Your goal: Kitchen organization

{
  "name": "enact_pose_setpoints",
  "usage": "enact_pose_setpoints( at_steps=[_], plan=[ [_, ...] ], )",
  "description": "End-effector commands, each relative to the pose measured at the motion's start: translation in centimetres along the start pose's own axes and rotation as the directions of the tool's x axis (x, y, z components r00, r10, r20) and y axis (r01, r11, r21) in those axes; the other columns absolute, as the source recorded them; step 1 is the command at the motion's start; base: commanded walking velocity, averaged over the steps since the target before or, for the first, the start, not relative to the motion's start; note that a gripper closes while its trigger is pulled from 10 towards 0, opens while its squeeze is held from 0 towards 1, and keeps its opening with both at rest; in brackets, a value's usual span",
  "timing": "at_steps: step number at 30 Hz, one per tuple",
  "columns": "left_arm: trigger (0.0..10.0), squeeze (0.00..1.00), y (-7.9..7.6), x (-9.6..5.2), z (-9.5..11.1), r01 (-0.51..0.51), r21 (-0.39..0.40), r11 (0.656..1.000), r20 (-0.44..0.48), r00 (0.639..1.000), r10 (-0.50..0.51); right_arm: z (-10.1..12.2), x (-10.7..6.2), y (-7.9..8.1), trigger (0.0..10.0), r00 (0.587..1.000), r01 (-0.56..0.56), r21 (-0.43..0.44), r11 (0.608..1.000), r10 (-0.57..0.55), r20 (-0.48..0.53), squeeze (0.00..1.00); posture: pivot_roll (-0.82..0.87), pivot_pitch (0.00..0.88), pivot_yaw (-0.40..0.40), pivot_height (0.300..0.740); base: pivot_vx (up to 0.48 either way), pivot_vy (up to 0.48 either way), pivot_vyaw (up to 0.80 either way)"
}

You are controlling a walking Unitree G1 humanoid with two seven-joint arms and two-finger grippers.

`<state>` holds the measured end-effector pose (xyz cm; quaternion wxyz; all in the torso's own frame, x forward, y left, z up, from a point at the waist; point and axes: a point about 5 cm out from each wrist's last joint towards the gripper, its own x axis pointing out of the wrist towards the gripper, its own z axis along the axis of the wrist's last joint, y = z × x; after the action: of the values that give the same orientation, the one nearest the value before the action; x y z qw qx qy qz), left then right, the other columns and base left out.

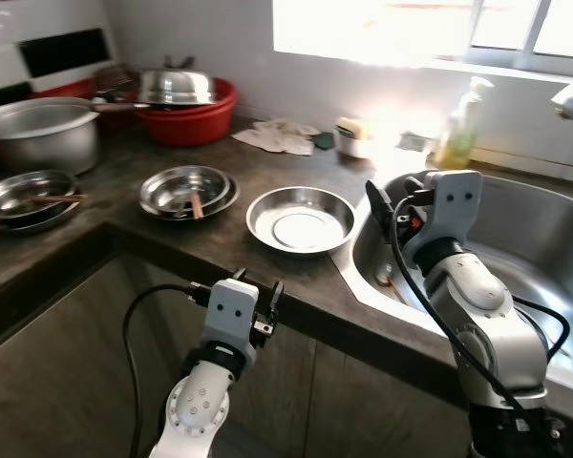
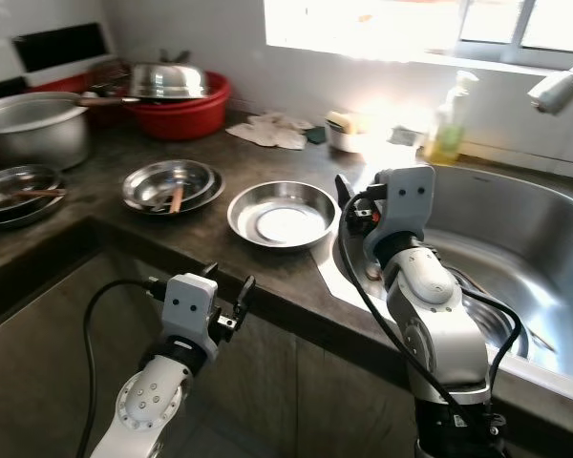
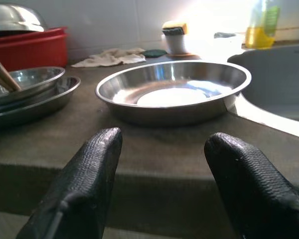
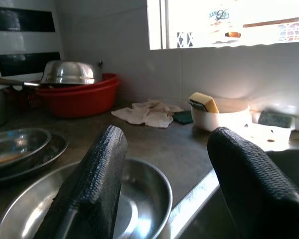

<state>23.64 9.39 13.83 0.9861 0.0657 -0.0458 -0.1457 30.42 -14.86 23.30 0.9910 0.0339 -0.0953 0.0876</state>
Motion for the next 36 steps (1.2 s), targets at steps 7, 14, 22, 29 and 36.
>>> enact_pose_setpoints(
  at_steps=[7, 14, 22, 29, 36],
  plan=[
    [10.0, 0.00, 0.0, -0.3, 0.0, 0.003, 0.001, 1.000, -0.004, 1.000, -0.003, 0.7, 1.2, 0.1, 10.0, 1.000, -0.020, 0.000, 1.000, 0.020, -0.010, 0.00, 0.11, 0.016, -0.055, 0.740, 0.000, 0.000, 0.00],
    [10.0, 0.00, -0.2, -0.7, -0.5, 0.022, -0.007, 1.000, -0.023, 0.999, -0.022, -0.8, 2.2, -0.1, 10.0, 0.982, -0.026, 0.020, 0.999, 0.030, -0.186, 0.00, 0.11, 0.019, -0.058, 0.740, 0.000, 0.000, 0.00],
    [10.0, 0.00, -0.8, -1.1, -1.0, 0.059, -0.041, 0.997, -0.047, 0.997, -0.061, -1.9, 3.9, 0.1, 10.0, 0.933, -0.043, 0.060, 0.997, 0.061, -0.354, 0.00, 0.11, 0.020, -0.069, 0.740, 0.000, 0.000, 0.00],
    [10.0, 0.00, -1.1, -1.3, -1.1, 0.083, -0.054, 0.995, -0.059, 0.995, -0.086, -2.7, 5.4, -1.0, 10.0, 0.898, 0.043, 0.051, 0.998, -0.016, -0.441, 0.00, 0.11, 0.026, -0.081, 0.740, 0.000, 0.000, 0.00],
    [10.0, 0.00, -1.3, -1.4, -1.1, 0.085, -0.055, 0.995, -0.062, 0.994, -0.088, -3.8, 6.3, -2.3, 10.0, 0.857, 0.126, 0.041, 0.991, -0.088, -0.508, 0.00, 0.13, 0.036, -0.092, 0.740, 0.000, 0.000, 0.00]
  ],
)
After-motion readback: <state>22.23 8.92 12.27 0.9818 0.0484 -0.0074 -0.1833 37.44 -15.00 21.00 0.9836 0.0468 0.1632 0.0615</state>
